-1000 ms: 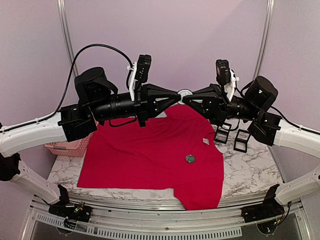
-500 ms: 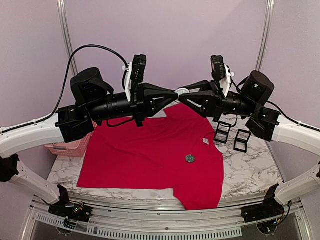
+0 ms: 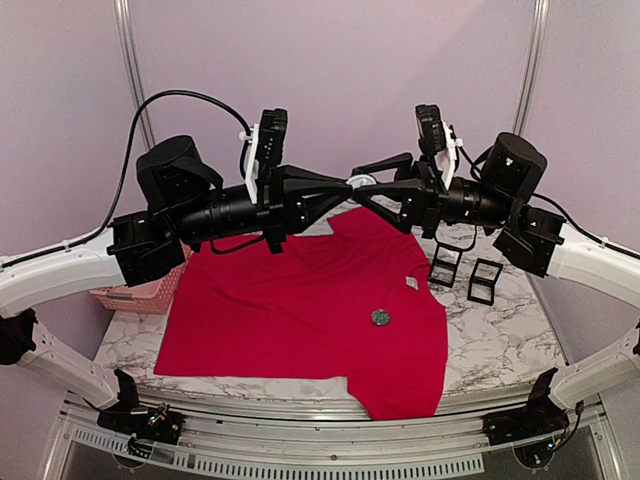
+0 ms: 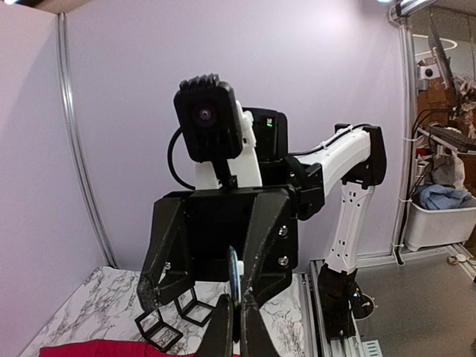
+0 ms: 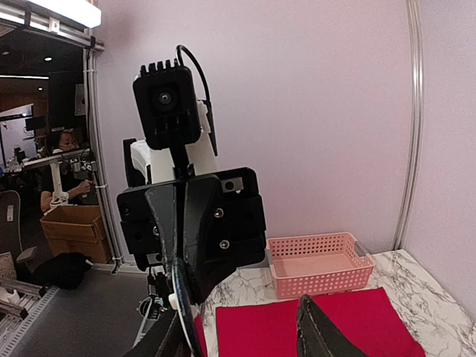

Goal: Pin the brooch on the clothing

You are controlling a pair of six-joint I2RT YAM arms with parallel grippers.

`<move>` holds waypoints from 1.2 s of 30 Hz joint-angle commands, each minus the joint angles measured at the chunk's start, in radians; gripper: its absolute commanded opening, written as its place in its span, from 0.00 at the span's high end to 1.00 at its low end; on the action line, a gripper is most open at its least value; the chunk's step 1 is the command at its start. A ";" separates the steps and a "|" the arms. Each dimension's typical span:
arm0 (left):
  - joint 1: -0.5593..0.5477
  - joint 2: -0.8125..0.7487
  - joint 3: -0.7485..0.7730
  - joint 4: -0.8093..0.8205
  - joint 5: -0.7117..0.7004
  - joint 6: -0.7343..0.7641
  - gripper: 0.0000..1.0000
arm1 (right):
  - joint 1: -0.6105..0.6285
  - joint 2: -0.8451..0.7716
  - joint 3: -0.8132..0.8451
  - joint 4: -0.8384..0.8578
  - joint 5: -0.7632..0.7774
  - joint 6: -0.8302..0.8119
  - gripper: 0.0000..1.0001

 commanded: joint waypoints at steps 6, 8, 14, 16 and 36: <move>-0.036 0.003 -0.013 -0.023 0.014 0.003 1.00 | 0.007 -0.008 0.015 -0.150 -0.027 -0.111 0.43; -0.032 0.002 -0.012 -0.032 -0.012 0.019 1.00 | 0.008 -0.034 0.002 -0.163 -0.077 -0.151 0.36; -0.034 -0.005 -0.015 -0.051 -0.061 0.138 1.00 | 0.009 -0.113 -0.020 -0.298 -0.108 -0.274 0.30; -0.041 -0.009 -0.023 -0.053 -0.086 0.223 1.00 | 0.009 -0.125 -0.016 -0.361 -0.099 -0.299 0.30; -0.085 -0.032 -0.064 -0.076 -0.092 0.450 1.00 | -0.072 -0.180 -0.054 -0.357 -0.111 -0.309 0.74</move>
